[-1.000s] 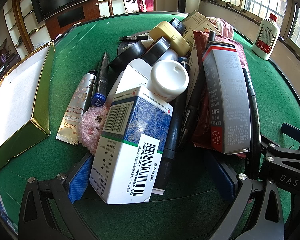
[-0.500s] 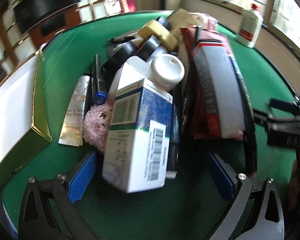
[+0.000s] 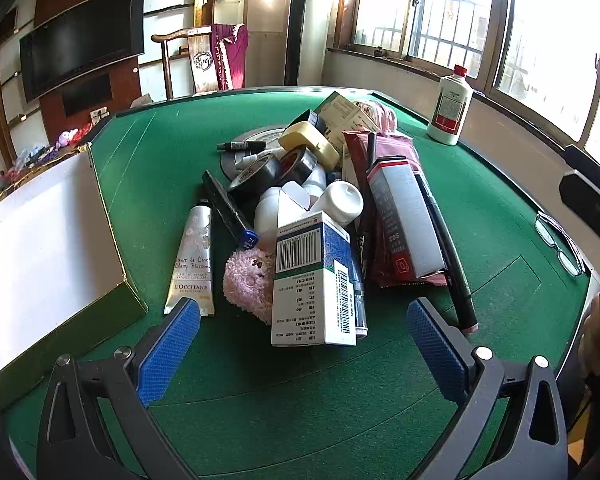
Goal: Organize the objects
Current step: 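Grasp the black marker with pink cap with the right gripper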
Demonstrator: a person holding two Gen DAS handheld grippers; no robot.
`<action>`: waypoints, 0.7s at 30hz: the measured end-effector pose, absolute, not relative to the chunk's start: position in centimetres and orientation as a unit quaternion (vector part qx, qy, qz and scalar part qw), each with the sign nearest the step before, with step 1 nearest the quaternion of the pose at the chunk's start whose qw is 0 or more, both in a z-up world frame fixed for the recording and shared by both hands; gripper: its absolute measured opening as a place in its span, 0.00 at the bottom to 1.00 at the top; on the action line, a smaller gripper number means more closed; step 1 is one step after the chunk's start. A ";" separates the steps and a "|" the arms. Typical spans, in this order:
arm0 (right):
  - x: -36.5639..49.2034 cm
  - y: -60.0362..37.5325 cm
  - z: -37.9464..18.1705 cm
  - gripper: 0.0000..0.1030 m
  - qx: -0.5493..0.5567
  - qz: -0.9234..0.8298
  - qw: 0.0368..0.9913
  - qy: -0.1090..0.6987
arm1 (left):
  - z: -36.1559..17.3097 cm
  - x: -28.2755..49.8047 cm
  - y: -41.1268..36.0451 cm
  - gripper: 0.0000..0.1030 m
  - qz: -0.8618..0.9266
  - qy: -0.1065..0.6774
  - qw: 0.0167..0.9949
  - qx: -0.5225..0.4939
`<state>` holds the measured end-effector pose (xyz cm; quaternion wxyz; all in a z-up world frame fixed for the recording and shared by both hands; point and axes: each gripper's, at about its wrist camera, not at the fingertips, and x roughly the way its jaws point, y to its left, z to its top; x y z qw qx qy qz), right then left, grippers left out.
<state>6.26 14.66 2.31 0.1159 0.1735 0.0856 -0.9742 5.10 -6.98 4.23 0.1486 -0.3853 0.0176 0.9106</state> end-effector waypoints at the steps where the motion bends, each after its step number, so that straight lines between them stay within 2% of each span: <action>1: 5.2 14.2 2.1 1.00 0.187 -0.970 0.120 0.100 | 4.2 5.1 -7.0 0.99 0.910 0.020 0.149 -0.387; 3: 3.4 13.1 1.1 0.93 0.262 -0.949 0.137 0.106 | 4.4 5.1 -6.7 0.99 0.911 0.020 0.145 -0.385; 4: 2.9 13.1 0.7 0.68 0.280 -0.944 0.148 0.096 | 4.4 5.4 -6.8 0.99 0.912 0.016 0.147 -0.383; 5: 2.4 13.2 0.1 0.37 0.299 -0.938 0.156 0.083 | 4.4 5.5 -6.9 0.99 0.912 0.012 0.149 -0.382; 6: 1.5 13.1 -0.7 0.25 0.328 -0.929 0.155 0.078 | 4.4 5.4 -7.0 0.99 0.912 0.010 0.148 -0.382; 7: 0.9 13.3 -1.6 0.21 0.355 -0.920 0.152 0.072 | 4.3 5.3 -7.0 0.99 0.912 0.008 0.148 -0.383; 10: -0.2 13.9 -2.7 0.22 0.382 -0.911 0.151 0.047 | 4.1 5.1 -7.3 0.99 0.909 -0.001 0.147 -0.390; 21: -2.4 12.2 -4.3 0.21 0.421 -0.895 0.134 0.057 | 3.8 4.9 -7.7 0.99 0.909 -0.010 0.138 -0.394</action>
